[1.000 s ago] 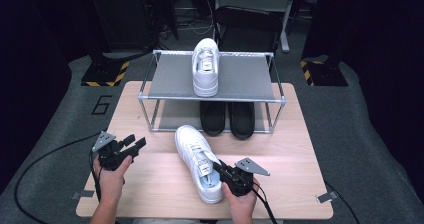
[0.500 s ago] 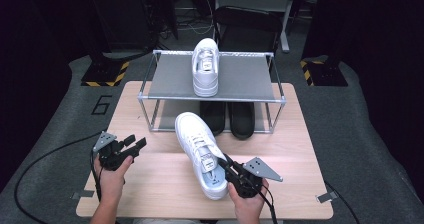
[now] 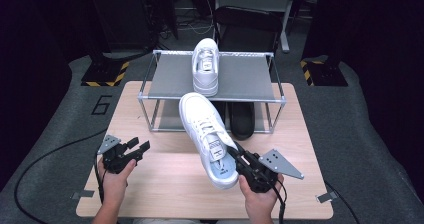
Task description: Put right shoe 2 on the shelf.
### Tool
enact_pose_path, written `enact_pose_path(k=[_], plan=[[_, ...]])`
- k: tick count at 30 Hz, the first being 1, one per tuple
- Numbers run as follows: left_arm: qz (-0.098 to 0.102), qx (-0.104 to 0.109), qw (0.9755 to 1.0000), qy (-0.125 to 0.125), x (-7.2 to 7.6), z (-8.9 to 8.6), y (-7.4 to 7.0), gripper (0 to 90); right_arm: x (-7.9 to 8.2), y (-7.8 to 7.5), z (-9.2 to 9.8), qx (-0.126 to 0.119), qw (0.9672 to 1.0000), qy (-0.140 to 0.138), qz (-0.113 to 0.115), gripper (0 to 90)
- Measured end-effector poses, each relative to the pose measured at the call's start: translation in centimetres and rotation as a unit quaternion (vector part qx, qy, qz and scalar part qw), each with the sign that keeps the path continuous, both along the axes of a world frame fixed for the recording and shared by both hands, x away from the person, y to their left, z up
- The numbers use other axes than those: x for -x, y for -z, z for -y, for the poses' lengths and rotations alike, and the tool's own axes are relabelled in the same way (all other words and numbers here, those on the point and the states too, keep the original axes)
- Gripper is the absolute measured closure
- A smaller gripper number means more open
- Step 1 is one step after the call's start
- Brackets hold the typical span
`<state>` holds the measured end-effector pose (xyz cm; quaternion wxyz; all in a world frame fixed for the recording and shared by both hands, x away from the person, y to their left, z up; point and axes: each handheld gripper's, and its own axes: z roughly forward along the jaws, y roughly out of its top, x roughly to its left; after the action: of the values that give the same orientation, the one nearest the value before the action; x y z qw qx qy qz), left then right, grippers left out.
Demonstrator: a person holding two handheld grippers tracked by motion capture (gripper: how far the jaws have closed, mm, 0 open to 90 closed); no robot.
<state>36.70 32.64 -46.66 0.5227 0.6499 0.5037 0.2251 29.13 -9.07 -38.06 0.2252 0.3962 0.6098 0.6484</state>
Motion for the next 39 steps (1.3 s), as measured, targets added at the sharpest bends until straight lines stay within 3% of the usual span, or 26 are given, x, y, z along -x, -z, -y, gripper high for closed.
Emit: enact_pose_path(k=[5, 11, 16, 19, 39], plan=[[0.004, -0.004, 1.0, -0.001, 0.4, -0.3, 0.3, 43.0, 0.1, -0.9, 0.7, 0.001, 0.9999, 0.006, 0.009, 80.9], [0.0, 0.0, 1.0, -0.006, 0.7, -0.4, 0.9, 42.4, -0.2, -1.7, 1.8, -0.016, 0.9997, 0.014, 0.008, 80.9], [-0.003, -0.01, 0.9999, -0.001, 0.8, -0.5, 1.0, 42.3, -0.6, -2.6, 2.7, -0.021, 0.9994, 0.024, 0.012, 80.9], [0.0, -0.003, 1.0, -0.006, 0.8, -0.4, 1.1, 42.4, -0.9, -3.1, 3.3, -0.027, 0.9991, 0.031, 0.013, 81.0], [-0.006, -0.009, 0.9999, -0.006, 0.8, -0.7, 1.2, 42.4, -3.5, -5.8, 6.8, -0.007, 0.9942, 0.101, 0.038, 80.9]])
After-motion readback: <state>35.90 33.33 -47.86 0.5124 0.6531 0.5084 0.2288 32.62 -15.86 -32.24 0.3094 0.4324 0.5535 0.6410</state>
